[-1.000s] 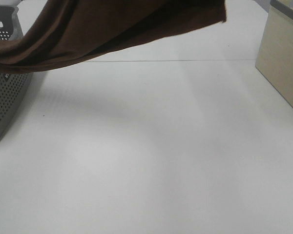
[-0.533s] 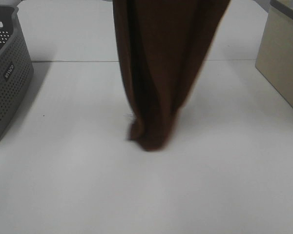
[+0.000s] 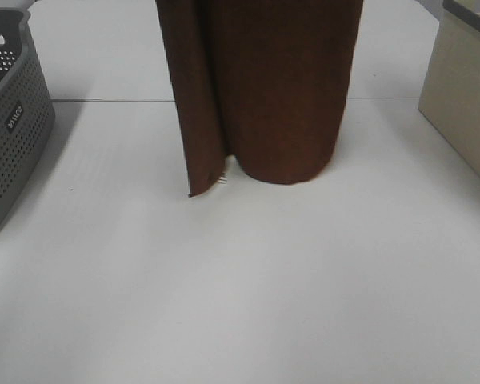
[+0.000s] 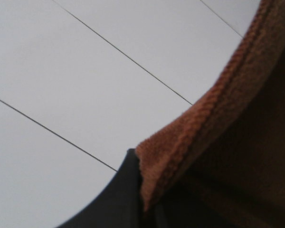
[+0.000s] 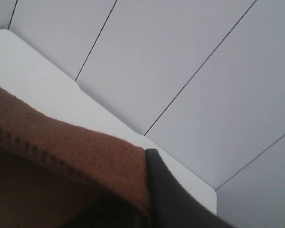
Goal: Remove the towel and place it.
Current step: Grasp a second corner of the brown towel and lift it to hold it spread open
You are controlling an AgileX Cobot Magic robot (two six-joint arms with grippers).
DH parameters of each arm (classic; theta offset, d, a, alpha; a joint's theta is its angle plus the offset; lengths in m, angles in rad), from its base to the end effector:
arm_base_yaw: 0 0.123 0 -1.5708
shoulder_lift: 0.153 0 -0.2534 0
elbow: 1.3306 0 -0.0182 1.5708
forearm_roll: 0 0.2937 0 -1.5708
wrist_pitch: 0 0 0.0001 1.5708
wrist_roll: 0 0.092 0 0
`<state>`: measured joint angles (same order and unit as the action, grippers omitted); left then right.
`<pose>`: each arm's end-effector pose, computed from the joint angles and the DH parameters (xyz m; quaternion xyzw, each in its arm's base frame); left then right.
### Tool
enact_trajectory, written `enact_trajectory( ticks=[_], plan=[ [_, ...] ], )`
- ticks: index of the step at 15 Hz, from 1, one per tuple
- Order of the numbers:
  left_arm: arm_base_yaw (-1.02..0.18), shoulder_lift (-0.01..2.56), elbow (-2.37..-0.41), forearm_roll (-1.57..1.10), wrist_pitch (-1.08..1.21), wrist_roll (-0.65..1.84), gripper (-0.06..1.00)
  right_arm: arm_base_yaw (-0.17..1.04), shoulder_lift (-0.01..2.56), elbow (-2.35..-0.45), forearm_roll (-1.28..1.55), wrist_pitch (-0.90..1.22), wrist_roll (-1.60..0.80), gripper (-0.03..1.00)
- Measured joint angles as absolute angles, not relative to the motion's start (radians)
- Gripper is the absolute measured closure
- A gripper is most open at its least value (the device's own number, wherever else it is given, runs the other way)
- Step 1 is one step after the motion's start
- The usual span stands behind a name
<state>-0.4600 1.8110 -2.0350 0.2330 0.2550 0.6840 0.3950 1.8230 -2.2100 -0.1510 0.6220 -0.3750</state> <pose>0.4171 -0.2006 0.4700 0.4164 0.5434 0.1819 0.7059 0.4125 0.1632 0.4931 -0.3001 0.6933 -0.0668 0.6518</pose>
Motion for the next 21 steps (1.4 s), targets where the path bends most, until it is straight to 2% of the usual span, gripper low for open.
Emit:
enact_trajectory(
  ticks=[4,11,21],
  plan=[
    [-0.39,1.883,-2.035,0.234,-0.039,0.686,0.94,0.395,1.901,-2.211,-0.17,0.415,-0.328,0.96],
    [-0.302,2.003,-2.035,0.274,-0.411,0.684,0.94,0.378,1.988,-2.211,-0.171,0.145,-0.284,0.96],
    [-0.3,2.073,-2.054,0.279,-0.466,0.639,0.94,0.322,1.996,-2.211,-0.161,0.1,-0.284,0.96]
  ],
)
